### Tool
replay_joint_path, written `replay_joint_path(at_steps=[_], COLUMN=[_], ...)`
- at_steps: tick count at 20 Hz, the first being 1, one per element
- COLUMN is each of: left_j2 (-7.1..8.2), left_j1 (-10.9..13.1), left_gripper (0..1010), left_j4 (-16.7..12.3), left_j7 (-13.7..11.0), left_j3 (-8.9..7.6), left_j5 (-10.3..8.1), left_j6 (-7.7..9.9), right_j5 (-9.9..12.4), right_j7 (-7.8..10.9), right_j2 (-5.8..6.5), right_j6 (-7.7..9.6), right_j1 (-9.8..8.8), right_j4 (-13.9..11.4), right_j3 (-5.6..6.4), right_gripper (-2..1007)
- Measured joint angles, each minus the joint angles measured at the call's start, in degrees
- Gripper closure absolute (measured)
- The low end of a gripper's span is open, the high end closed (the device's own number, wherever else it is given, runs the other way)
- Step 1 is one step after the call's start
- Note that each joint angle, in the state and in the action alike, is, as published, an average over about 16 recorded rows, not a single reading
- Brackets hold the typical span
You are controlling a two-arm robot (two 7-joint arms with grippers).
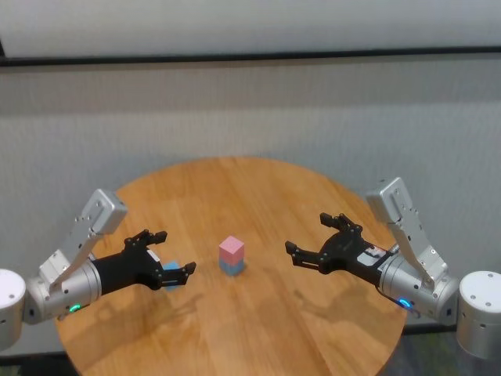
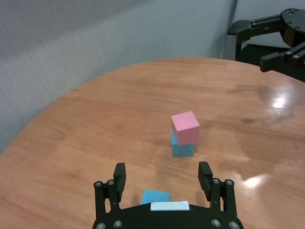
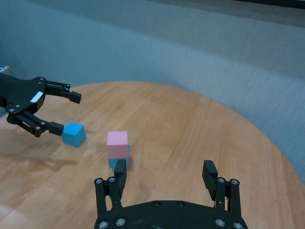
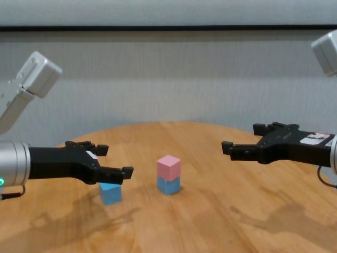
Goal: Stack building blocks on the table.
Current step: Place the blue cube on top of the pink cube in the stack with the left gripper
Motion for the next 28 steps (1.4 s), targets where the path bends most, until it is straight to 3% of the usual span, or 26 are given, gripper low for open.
replay_joint_path(at_steps=[28], left_j2=[-2.52], left_j1=[-2.61], left_gripper=[11], left_j4=[10.18], left_j7=[-1.50], left_j3=[-0.18], left_j5=[1.51], left_j6=[-3.27], right_j5=[-0.05], right_j7=[0.01], right_j2=[-0.11], right_j6=[-0.04], right_j1=[0.14], right_j4=[0.13], right_j3=[-0.06], right_gripper=[4])
